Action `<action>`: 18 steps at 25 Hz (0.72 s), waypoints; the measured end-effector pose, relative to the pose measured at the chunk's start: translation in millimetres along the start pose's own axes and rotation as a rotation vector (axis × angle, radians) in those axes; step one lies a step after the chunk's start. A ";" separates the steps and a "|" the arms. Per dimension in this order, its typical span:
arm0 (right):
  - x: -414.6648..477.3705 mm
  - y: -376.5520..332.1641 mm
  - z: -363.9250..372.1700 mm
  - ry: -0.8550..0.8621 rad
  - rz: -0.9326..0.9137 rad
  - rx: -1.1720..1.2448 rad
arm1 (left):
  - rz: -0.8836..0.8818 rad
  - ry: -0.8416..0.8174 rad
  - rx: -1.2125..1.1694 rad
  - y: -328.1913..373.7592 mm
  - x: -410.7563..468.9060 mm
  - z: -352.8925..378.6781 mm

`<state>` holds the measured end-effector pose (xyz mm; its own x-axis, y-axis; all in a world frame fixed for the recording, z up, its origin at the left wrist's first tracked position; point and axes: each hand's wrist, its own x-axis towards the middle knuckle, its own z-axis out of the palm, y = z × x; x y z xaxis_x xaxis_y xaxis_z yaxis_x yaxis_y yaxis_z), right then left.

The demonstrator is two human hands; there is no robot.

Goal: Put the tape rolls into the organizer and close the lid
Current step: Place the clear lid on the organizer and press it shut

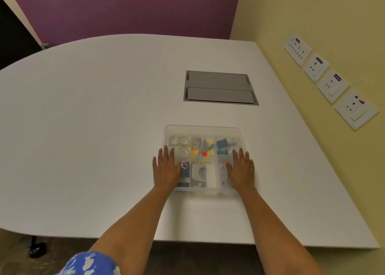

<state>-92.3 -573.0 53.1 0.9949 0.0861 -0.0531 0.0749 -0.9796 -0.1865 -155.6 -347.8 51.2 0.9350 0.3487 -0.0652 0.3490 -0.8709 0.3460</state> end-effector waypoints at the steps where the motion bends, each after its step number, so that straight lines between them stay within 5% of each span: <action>1: 10.2 -3.0 0.6 -0.007 0.001 0.002 | 0.013 -0.009 0.034 1.1 9.6 1.2; 18: 103.1 -28.3 14.1 0.045 -0.110 -0.015 | 0.109 -0.026 0.130 19.6 108.4 9.8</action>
<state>7.1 -533.9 39.0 0.9825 0.1857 0.0114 0.1848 -0.9673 -0.1737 -46.8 -330.4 41.7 0.9685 0.2422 -0.0586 0.2492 -0.9411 0.2284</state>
